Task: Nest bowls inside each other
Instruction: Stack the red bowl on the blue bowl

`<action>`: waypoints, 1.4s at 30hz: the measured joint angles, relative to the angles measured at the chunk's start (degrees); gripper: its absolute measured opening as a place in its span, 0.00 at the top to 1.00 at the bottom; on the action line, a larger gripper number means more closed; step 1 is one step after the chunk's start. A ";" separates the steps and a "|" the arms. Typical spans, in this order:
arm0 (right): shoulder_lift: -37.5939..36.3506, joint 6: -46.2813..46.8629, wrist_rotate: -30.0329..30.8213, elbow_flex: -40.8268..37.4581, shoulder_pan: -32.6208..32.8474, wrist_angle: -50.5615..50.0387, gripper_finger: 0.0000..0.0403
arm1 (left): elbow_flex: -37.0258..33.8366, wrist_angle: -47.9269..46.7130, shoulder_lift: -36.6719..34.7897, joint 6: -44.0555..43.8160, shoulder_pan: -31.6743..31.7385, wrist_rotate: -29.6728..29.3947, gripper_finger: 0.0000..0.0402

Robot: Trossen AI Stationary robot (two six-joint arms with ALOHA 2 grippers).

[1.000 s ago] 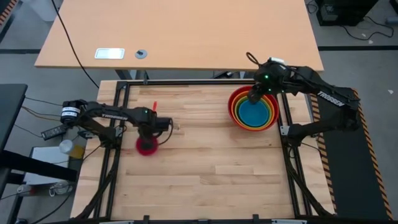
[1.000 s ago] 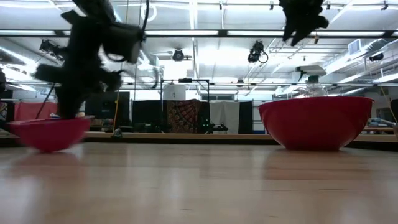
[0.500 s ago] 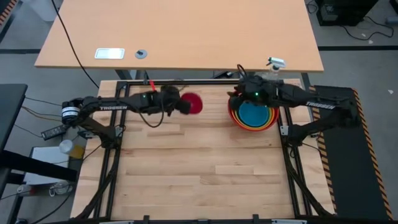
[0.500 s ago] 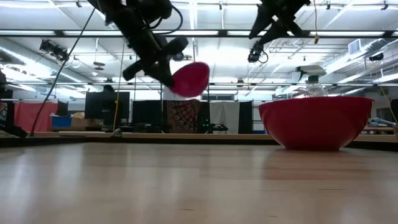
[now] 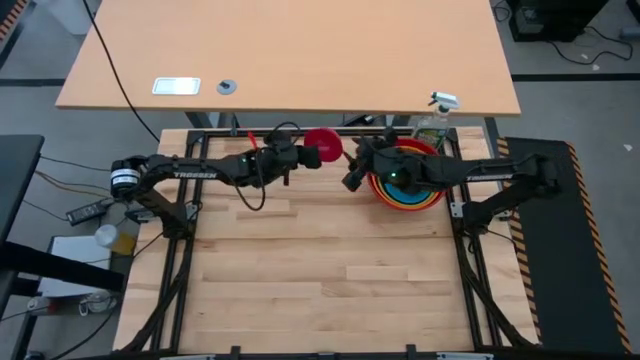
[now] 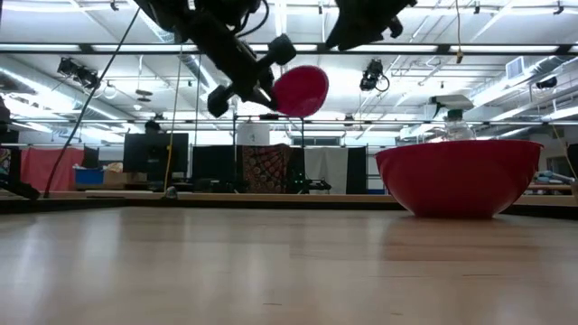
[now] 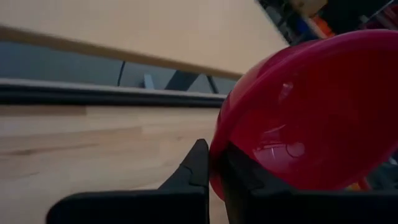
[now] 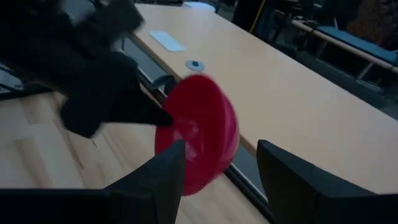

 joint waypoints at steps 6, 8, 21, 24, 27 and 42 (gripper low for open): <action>2.83 -3.22 1.49 0.01 -0.19 1.90 0.49 | 3.06 0.16 -0.04 0.08 -1.22 -2.84 0.95; 3.52 -4.84 2.15 0.04 -0.19 3.02 0.49 | 3.97 0.40 -0.09 0.07 -1.26 -3.45 0.95; 6.40 -6.35 7.71 0.08 -2.43 11.28 0.56 | 4.59 1.00 -0.09 -2.53 -3.01 -4.09 0.95; 6.97 -6.35 7.53 0.10 -2.83 11.98 0.59 | 4.59 1.10 -0.09 -2.53 -3.41 -4.10 0.95; 7.44 -6.37 7.76 0.04 -3.12 11.83 0.63 | 4.59 1.35 -0.09 -2.53 -3.49 -4.15 0.95; 7.69 -5.39 7.67 0.08 -3.29 12.24 0.70 | 4.57 1.37 -0.09 -2.51 -3.52 -4.13 0.95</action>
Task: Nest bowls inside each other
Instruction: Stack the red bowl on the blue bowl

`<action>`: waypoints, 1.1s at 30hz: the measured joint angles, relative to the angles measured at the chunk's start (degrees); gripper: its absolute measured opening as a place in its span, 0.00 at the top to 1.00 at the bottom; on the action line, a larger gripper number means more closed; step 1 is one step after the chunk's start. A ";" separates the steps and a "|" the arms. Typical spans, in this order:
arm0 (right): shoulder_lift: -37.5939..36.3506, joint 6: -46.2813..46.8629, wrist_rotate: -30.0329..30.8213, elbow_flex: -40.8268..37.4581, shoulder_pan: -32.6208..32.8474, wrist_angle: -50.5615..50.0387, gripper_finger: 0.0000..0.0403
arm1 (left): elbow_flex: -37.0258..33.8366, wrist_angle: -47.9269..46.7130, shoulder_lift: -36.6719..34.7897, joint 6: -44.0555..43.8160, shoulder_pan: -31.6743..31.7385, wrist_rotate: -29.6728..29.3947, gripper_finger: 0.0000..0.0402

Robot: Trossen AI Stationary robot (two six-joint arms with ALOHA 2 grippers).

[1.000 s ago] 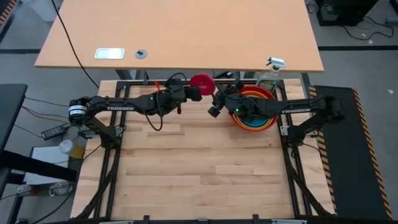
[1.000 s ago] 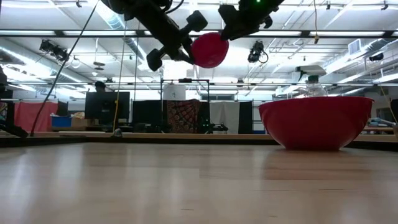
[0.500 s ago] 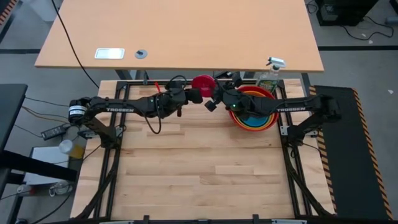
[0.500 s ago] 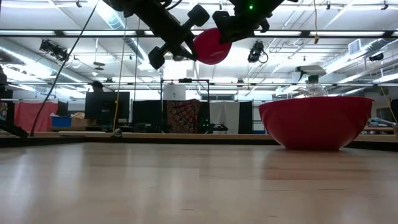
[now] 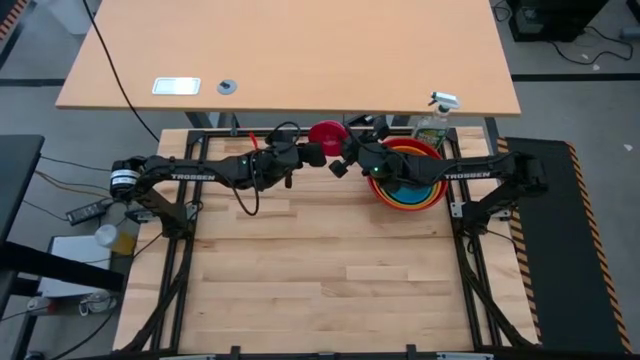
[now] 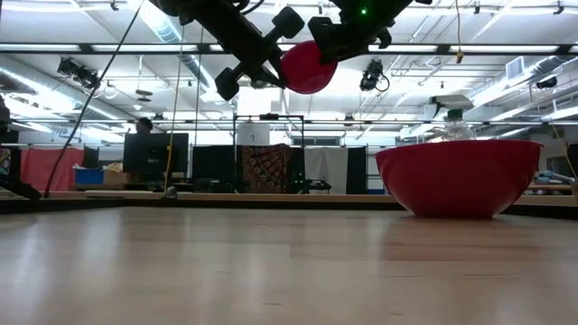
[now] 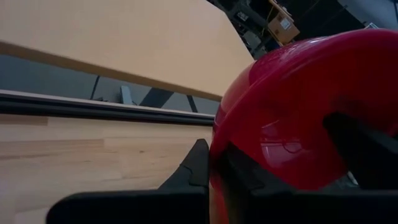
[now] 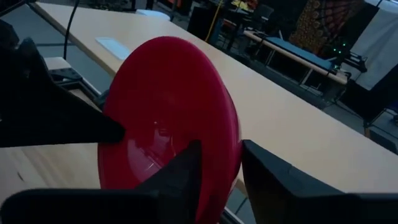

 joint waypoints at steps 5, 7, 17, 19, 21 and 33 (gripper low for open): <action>0.00 -0.50 -0.19 0.00 -0.22 -0.01 0.73 | 0.00 0.03 0.00 0.00 0.00 0.02 0.95; 0.00 -0.81 0.00 0.00 -0.22 0.01 0.75 | -0.01 0.05 0.00 0.00 0.00 0.07 0.95; 0.00 -1.24 1.14 0.00 -0.27 0.10 0.88 | -0.02 0.50 0.00 -0.09 -0.07 1.40 0.87; 0.03 -1.25 1.11 0.00 -0.27 0.03 0.89 | -0.02 0.63 0.00 -0.07 -0.09 1.40 0.86; 0.05 -1.38 1.00 0.00 -0.27 -0.05 0.89 | -0.02 0.89 0.00 0.28 -0.09 1.53 0.84; 0.09 -1.48 0.02 0.00 0.24 -1.01 0.92 | -0.02 3.30 0.00 5.54 -0.27 2.21 0.55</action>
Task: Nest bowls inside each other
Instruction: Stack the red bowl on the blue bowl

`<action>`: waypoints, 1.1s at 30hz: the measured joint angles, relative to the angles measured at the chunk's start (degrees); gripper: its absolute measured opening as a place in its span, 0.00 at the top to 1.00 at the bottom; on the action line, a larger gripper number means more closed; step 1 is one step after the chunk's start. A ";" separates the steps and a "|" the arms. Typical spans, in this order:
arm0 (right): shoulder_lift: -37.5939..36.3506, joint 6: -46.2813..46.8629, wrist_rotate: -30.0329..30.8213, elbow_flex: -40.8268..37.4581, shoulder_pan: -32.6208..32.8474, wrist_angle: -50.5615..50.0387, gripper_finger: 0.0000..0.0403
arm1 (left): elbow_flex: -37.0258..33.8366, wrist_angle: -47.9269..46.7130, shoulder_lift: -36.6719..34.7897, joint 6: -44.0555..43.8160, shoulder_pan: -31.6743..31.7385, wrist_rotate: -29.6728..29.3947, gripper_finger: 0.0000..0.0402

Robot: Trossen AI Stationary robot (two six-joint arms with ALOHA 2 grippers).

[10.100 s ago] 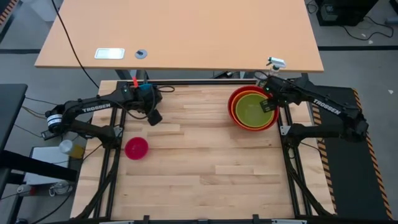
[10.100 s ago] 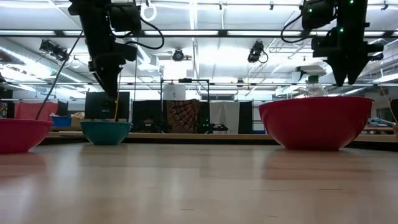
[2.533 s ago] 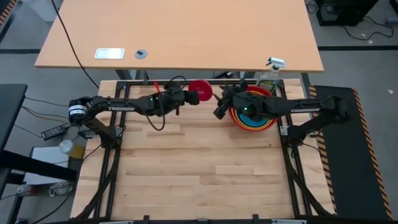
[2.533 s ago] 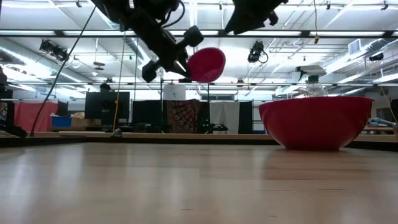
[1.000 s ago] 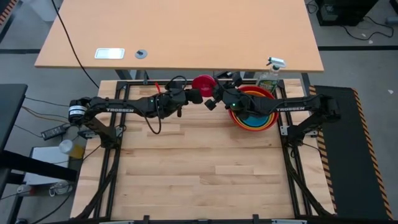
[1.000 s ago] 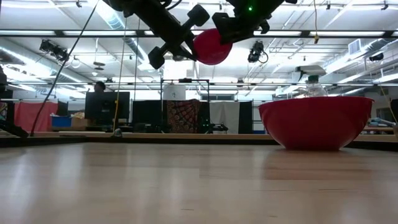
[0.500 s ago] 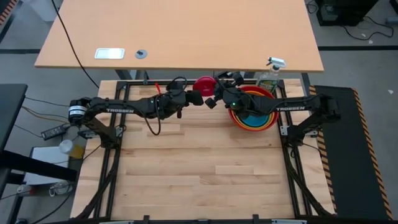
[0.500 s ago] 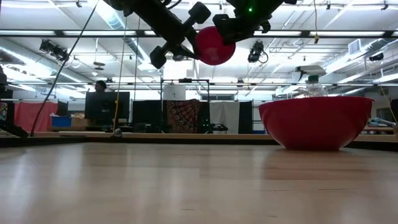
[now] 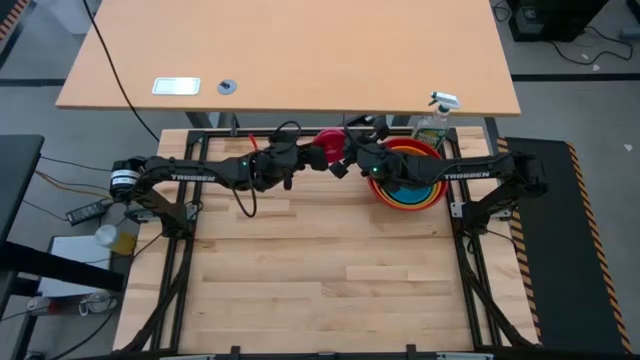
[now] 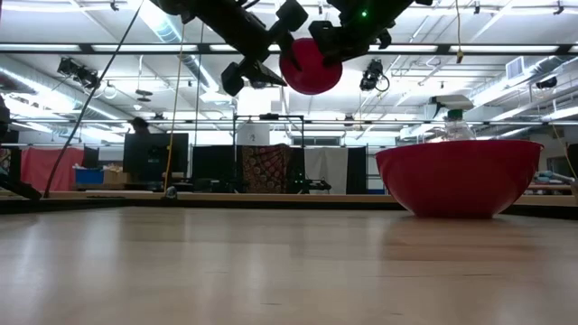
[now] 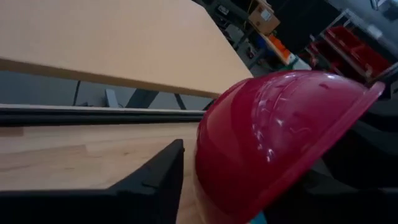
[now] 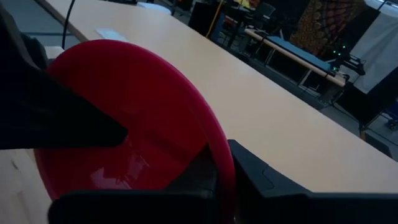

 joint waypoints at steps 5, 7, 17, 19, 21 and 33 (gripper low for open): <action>0.00 1.41 0.07 0.00 0.30 -0.81 0.93 | 0.00 -0.15 0.00 1.60 -0.03 0.20 0.51; 0.00 1.42 0.04 0.00 0.30 -0.82 0.93 | 0.00 -0.26 0.00 1.83 -0.03 0.18 0.50; -4.00 5.44 -1.00 0.07 -0.75 -7.08 0.93 | 0.14 -0.10 -1.31 5.45 -0.21 2.45 0.49; -4.05 5.48 -1.36 0.07 -1.27 -8.18 0.93 | 0.05 0.37 -1.29 6.39 -0.16 3.48 0.47; -4.15 5.36 -0.61 0.07 -1.76 -9.95 0.93 | 0.04 0.45 -1.32 6.27 -0.31 3.24 0.44; -8.05 19.41 -4.68 -0.09 -6.52 -37.99 0.93 | -0.01 0.29 -2.68 9.65 -0.30 9.87 0.31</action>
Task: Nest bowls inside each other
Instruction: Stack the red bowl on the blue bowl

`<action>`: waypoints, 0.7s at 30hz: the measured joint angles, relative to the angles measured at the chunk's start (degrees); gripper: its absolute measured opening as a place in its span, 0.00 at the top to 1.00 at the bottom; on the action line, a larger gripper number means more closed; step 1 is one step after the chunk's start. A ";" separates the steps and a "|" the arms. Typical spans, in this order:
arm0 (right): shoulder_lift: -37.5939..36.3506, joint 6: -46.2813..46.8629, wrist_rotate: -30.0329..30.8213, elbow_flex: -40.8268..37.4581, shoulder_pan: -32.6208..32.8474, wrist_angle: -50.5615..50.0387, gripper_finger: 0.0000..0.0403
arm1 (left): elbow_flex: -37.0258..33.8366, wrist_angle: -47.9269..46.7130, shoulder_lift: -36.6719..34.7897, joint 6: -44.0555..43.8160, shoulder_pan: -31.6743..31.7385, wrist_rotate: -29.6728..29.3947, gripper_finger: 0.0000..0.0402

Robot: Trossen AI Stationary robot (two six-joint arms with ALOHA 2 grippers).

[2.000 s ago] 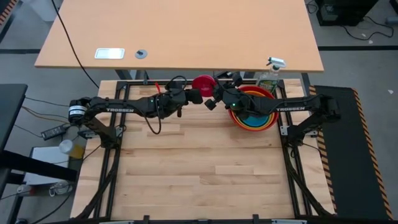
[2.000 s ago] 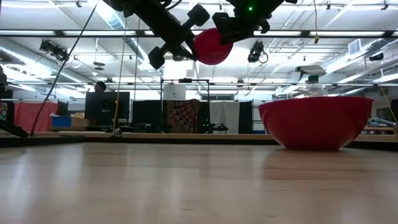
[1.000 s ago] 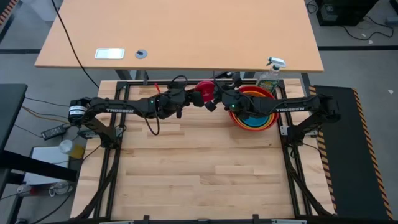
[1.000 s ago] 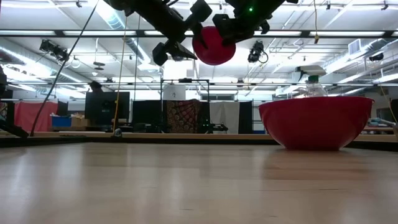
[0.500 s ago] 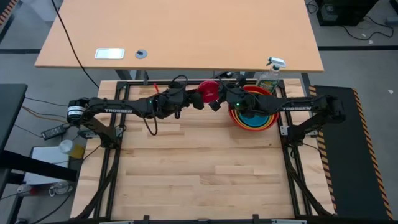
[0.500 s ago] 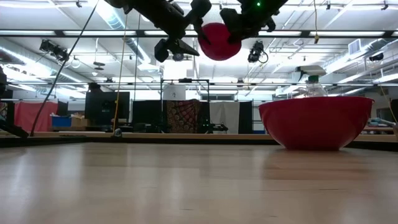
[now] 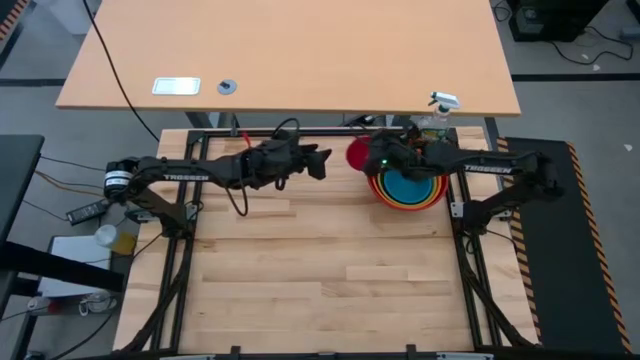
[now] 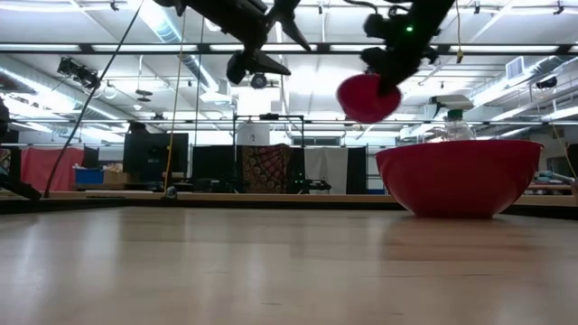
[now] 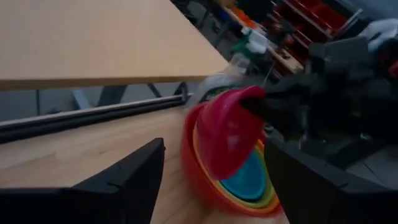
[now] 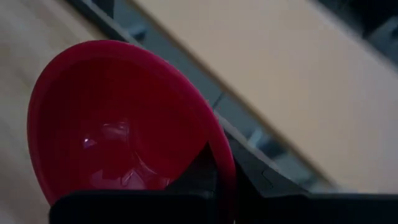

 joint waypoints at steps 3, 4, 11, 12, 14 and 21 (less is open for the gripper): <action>-2.64 4.87 -5.08 0.02 -2.12 -8.70 0.93 | -0.01 -3.15 -1.53 0.94 0.00 0.29 0.31; -3.44 6.30 -6.59 0.02 -2.99 -11.36 0.93 | 0.03 -4.32 -2.05 0.99 0.00 0.50 0.31; -8.70 11.19 -14.73 0.02 -7.71 -23.22 0.93 | 0.01 -12.63 -5.12 2.43 0.00 -0.16 0.31; -9.21 11.31 -15.48 0.00 -8.17 -24.60 0.93 | 0.00 -13.62 -5.55 2.46 -0.10 -0.31 0.31; -10.87 11.58 -15.81 -0.91 -9.02 -25.96 0.93 | -0.49 -15.24 -6.55 2.61 -0.75 -1.82 0.31; -19.35 13.64 -23.05 -9.84 -11.51 -22.91 0.92 | -5.39 -14.93 -11.16 3.80 -2.50 -3.27 0.31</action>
